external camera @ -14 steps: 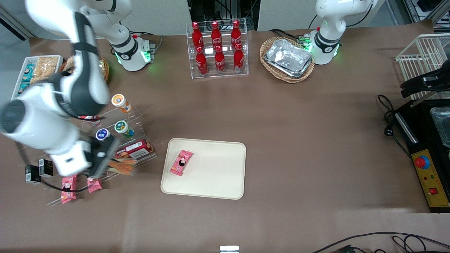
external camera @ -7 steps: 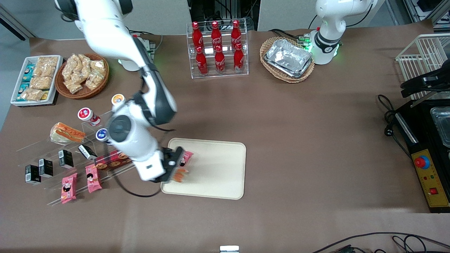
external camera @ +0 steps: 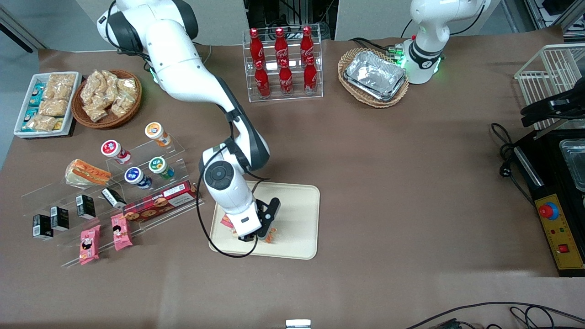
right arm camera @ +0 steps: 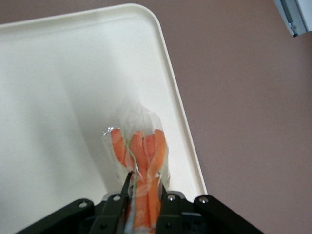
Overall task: Place sandwich on tray
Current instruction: 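Lift the sandwich and carry it over the cream tray, then lower the sandwich onto the tray and open the right gripper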
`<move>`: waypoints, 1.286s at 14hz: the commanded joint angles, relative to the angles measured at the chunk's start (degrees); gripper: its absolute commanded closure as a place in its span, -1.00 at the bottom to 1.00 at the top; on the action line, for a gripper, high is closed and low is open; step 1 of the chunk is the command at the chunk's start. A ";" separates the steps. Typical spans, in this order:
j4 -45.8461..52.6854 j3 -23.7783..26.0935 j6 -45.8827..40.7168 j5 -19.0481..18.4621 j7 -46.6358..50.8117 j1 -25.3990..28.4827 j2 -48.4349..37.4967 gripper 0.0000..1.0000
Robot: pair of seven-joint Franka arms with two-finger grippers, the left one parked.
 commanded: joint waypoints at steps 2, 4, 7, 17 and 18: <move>3.14 -0.31 3.85 -0.51 -0.44 0.98 4.36 0.66; 3.14 -0.31 4.12 -0.42 -0.09 1.07 4.36 -0.67; 3.14 -0.14 4.47 -0.07 0.35 0.98 4.36 -1.00; 3.14 -0.66 -11.24 3.01 0.61 -0.25 -5.37 -1.00; 3.14 -0.75 -13.00 3.62 1.22 -0.60 -7.74 -1.00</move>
